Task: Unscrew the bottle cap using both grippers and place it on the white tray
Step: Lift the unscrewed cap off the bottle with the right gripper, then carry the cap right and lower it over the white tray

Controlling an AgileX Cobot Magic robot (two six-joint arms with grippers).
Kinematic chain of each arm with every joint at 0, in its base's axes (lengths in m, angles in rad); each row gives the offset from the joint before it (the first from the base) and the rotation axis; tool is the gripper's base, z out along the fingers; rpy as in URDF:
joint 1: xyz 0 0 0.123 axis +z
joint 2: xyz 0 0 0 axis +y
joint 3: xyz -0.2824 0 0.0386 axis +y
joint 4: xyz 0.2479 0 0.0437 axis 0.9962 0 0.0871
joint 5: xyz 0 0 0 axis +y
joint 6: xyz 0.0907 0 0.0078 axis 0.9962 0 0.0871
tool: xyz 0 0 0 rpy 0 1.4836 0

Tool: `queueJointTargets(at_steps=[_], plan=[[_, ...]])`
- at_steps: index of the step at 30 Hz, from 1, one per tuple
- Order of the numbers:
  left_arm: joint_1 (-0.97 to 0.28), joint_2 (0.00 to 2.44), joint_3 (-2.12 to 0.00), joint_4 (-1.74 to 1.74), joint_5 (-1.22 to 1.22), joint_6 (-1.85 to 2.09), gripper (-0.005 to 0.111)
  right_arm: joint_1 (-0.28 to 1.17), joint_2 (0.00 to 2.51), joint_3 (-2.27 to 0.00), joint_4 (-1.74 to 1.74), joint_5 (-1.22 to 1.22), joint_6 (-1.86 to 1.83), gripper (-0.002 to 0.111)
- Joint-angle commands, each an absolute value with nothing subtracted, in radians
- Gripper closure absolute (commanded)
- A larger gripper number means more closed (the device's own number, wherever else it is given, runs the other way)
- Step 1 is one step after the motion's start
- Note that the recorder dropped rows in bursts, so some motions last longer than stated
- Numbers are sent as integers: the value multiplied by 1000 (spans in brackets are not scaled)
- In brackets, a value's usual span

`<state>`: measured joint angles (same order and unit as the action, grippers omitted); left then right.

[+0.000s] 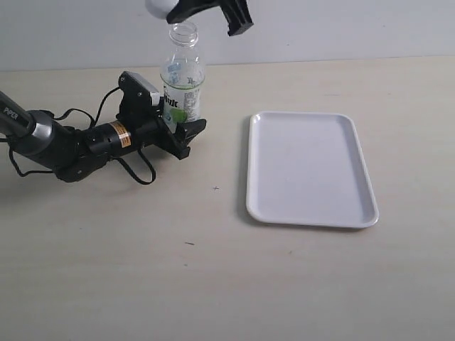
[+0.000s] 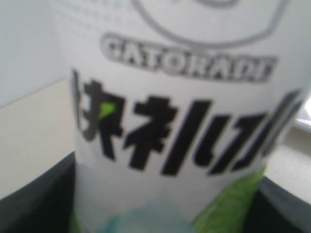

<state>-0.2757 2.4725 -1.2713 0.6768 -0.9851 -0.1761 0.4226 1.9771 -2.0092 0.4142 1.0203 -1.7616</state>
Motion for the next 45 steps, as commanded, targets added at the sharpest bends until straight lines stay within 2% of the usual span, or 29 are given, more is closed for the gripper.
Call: queueJointTargets(at_steps=[1, 2, 6, 11, 19, 26, 31, 35, 45], plan=[[-279, 2470, -1267, 658, -1004, -210, 107, 420, 1917, -2011, 369, 1029, -1387, 108], [-279, 2470, -1267, 658, -1009, -243, 107, 420, 1898, -2011, 267, 1033, -1151, 108], [-279, 2470, -1267, 662, -1037, -318, 107, 420, 1887, -2011, -30, 1126, -586, 108], [-279, 2470, -1267, 701, -1037, -357, 107, 402, 1900, -1998, -109, 1221, -298, 108], [-279, 2470, -1267, 705, -1025, -372, 107, 399, 1900, -1787, -117, 1221, -203, 108], [-279, 2470, -1267, 722, -1025, -372, 107, 392, 1900, -1613, -162, 1044, -118, 108], [-279, 2470, -1267, 722, -1025, -372, 107, 332, 1900, -1523, -156, 962, -50, 108], [-279, 2470, -1267, 722, -1025, -372, 107, 281, 1900, -1480, -108, 931, -52, 108], [-279, 2472, -1267, 743, -1025, -390, 107, 274, 1913, -1472, -44, 883, -85, 108]])
